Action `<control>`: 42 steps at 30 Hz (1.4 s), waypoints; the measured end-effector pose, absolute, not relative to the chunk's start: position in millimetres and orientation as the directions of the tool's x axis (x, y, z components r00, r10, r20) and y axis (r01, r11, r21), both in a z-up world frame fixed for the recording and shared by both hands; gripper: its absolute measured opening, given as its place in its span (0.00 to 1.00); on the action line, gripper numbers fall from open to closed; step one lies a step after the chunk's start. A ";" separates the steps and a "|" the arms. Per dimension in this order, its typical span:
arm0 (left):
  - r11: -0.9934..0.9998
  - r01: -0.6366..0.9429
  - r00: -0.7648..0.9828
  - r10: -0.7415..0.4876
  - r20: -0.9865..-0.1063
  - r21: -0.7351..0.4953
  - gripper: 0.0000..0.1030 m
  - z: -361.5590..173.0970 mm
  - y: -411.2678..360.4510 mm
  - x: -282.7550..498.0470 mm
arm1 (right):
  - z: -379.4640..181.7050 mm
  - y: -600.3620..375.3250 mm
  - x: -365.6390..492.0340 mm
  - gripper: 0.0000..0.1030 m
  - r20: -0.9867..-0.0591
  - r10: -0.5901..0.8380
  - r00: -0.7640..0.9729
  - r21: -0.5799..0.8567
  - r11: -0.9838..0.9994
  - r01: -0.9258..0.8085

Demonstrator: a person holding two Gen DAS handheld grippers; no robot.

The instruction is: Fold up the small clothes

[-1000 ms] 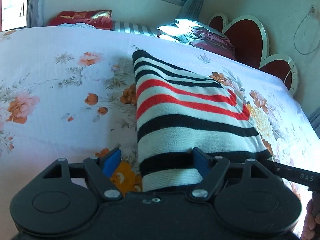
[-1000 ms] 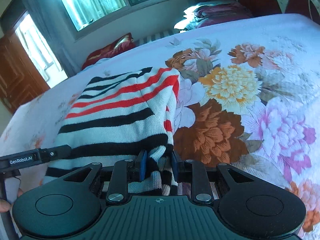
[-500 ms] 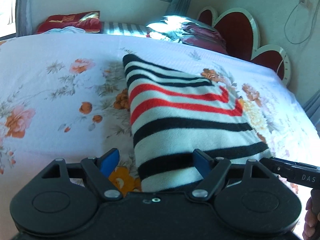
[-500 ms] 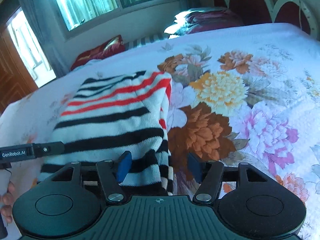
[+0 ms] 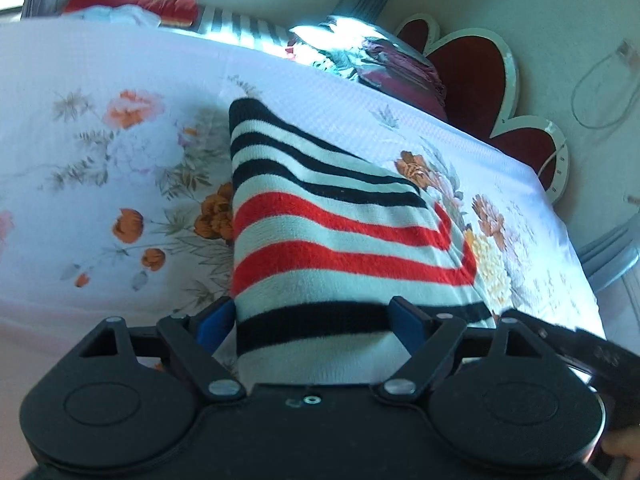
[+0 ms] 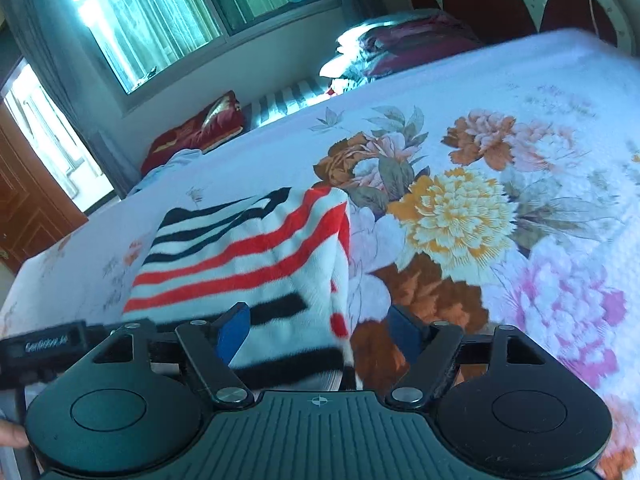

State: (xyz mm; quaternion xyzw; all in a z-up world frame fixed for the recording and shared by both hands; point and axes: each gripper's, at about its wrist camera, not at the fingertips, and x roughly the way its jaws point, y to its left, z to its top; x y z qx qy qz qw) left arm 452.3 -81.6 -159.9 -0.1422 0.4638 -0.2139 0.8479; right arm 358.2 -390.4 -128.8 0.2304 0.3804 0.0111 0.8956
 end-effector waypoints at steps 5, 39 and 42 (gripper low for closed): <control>0.834 0.201 0.446 -0.545 -0.710 -0.514 0.83 -178.0 -81.6 464.5 | -164.4 -413.3 393.6 0.73 -0.665 0.334 0.668 0.558 0.817 0.147; 0.848 0.216 0.612 -0.504 -0.609 -0.484 0.47 -103.2 125.1 443.1 | -107.2 -193.0 426.0 0.31 -0.443 0.556 0.703 0.738 0.671 -0.066; 0.856 0.219 0.628 -0.491 -0.604 -0.469 0.47 -102.1 175.0 449.3 | -108.2 -136.3 437.3 0.31 -0.443 0.558 0.702 0.738 0.672 -0.068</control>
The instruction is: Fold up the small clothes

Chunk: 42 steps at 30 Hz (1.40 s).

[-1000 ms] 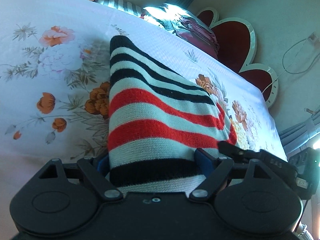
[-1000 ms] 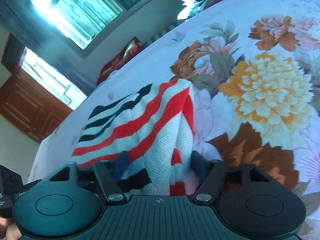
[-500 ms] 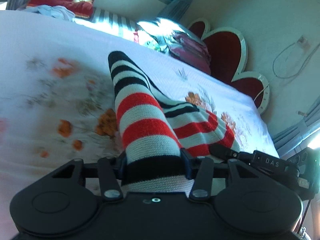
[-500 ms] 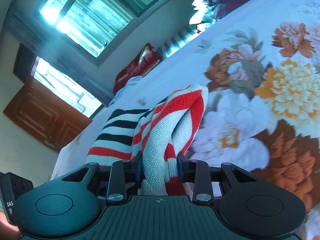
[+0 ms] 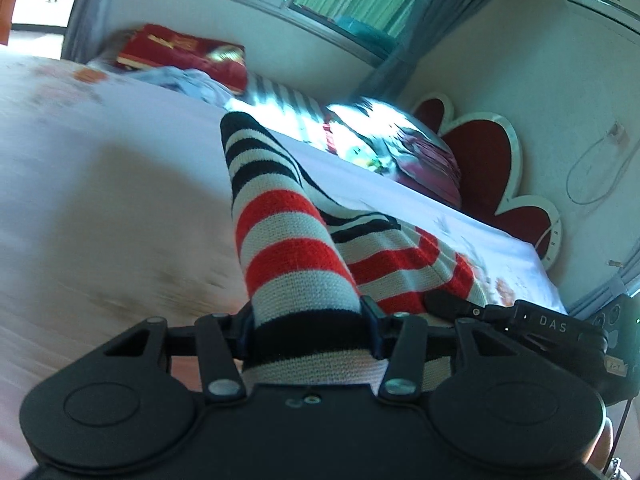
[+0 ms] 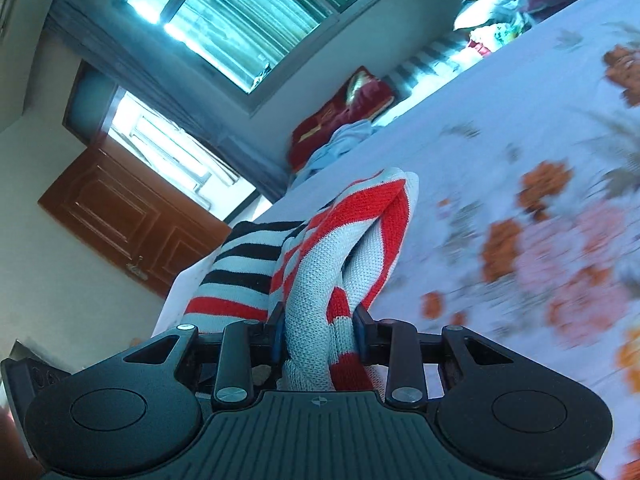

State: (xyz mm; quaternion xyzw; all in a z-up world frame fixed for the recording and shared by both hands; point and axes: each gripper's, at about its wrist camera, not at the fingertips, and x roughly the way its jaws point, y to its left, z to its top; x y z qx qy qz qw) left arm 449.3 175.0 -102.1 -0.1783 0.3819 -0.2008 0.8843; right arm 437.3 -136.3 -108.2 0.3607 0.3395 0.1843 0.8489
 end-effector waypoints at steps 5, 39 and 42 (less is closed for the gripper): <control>0.885 0.221 0.650 -0.447 -0.614 -0.410 0.47 -99.9 235.4 462.6 | -121.6 -58.5 456.7 0.31 -0.435 0.565 0.702 0.752 0.657 -0.063; 0.966 0.158 0.696 -0.256 -0.671 -0.206 0.56 -139.6 275.8 493.2 | -152.7 -1.8 533.1 0.15 -0.623 0.449 0.640 0.610 0.792 0.038; 0.965 0.132 0.686 -0.255 -0.682 -0.228 0.65 -146.8 280.7 497.0 | -145.5 17.7 533.9 0.13 -0.630 0.371 0.683 0.454 0.889 -0.065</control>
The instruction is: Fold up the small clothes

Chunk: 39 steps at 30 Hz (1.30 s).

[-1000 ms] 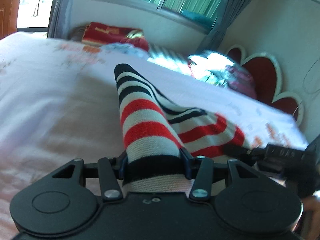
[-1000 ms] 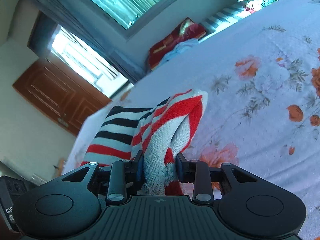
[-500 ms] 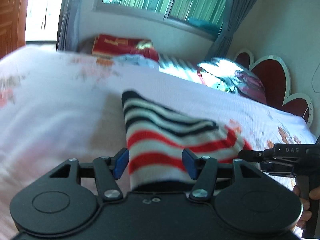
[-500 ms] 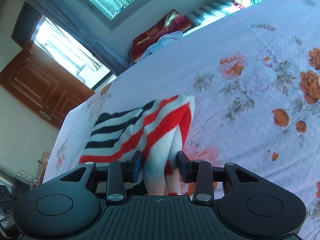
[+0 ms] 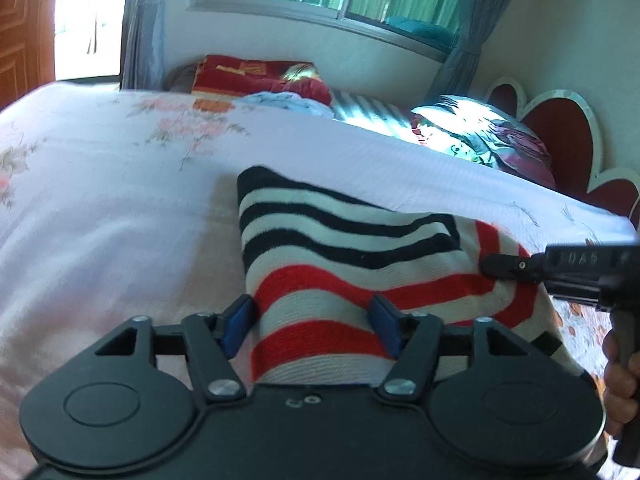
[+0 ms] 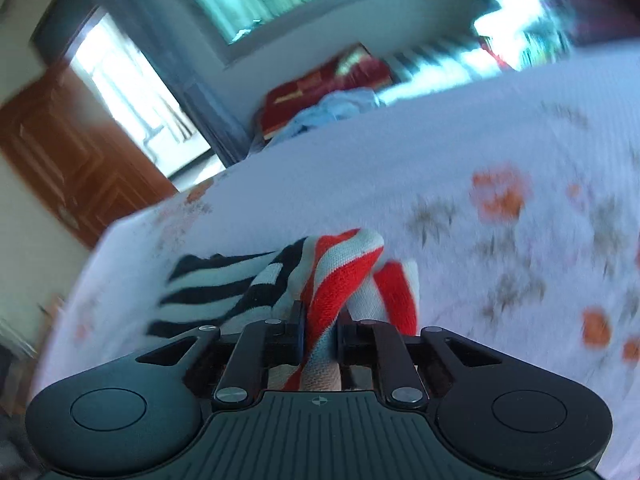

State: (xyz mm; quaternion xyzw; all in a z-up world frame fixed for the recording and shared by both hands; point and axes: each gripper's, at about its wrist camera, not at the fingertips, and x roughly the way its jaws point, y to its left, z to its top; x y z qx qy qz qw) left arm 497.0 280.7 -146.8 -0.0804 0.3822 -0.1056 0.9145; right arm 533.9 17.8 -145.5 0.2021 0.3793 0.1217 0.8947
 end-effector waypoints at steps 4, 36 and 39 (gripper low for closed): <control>0.964 0.114 0.679 -0.253 -0.690 -0.241 0.70 -150.0 281.3 497.7 | -164.1 13.5 540.2 0.19 -0.669 0.351 0.655 0.451 0.892 -0.016; 0.957 0.169 0.636 -0.289 -0.716 -0.236 0.69 -145.0 281.9 395.5 | -145.2 34.1 382.5 0.22 -0.712 0.253 0.655 0.336 0.942 0.001; 0.957 0.162 0.629 -0.289 -0.721 -0.242 0.71 -150.1 283.1 394.9 | -157.8 36.3 379.1 0.22 -0.730 0.232 0.643 0.319 0.947 0.021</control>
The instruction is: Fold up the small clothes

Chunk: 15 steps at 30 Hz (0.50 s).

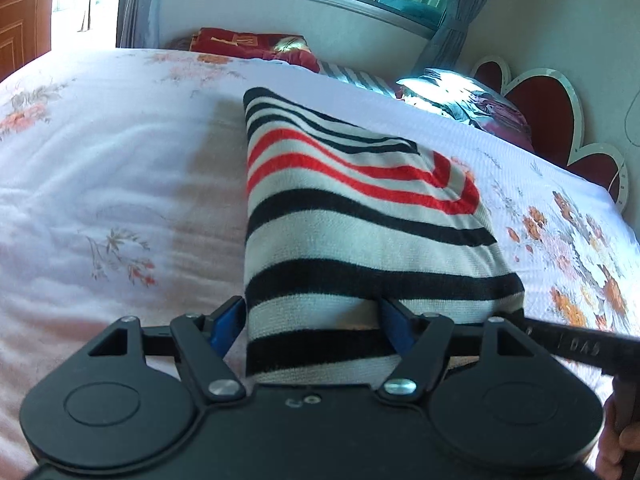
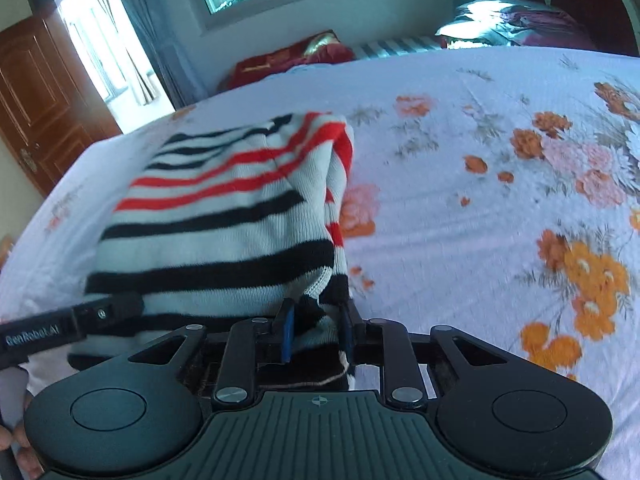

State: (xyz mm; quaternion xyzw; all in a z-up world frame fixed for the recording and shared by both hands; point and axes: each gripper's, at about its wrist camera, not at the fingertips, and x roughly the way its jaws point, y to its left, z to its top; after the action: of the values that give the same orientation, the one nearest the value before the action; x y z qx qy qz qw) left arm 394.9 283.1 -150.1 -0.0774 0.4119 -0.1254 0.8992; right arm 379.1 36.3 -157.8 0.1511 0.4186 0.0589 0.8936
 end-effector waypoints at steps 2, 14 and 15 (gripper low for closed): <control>0.956 0.169 0.625 -0.293 -0.723 -0.241 0.71 -149.0 284.0 394.9 | -160.6 32.5 375.6 0.22 -0.733 0.242 0.636 0.350 0.936 0.048; 0.964 0.161 0.612 -0.264 -0.745 -0.210 0.91 -153.6 284.1 398.2 | -158.2 38.3 371.6 0.25 -0.763 0.214 0.610 0.333 0.939 0.088; 0.969 0.147 0.609 -0.248 -0.753 -0.201 0.95 -153.2 283.8 399.1 | -159.2 38.9 372.0 0.26 -0.765 0.208 0.610 0.330 0.939 0.093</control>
State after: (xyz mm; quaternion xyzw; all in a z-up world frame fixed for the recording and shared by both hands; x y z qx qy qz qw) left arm 399.1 283.8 -153.2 -0.0593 0.4279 -0.1103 0.8951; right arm 372.0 38.9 -159.2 0.1709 0.4403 0.0325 0.8809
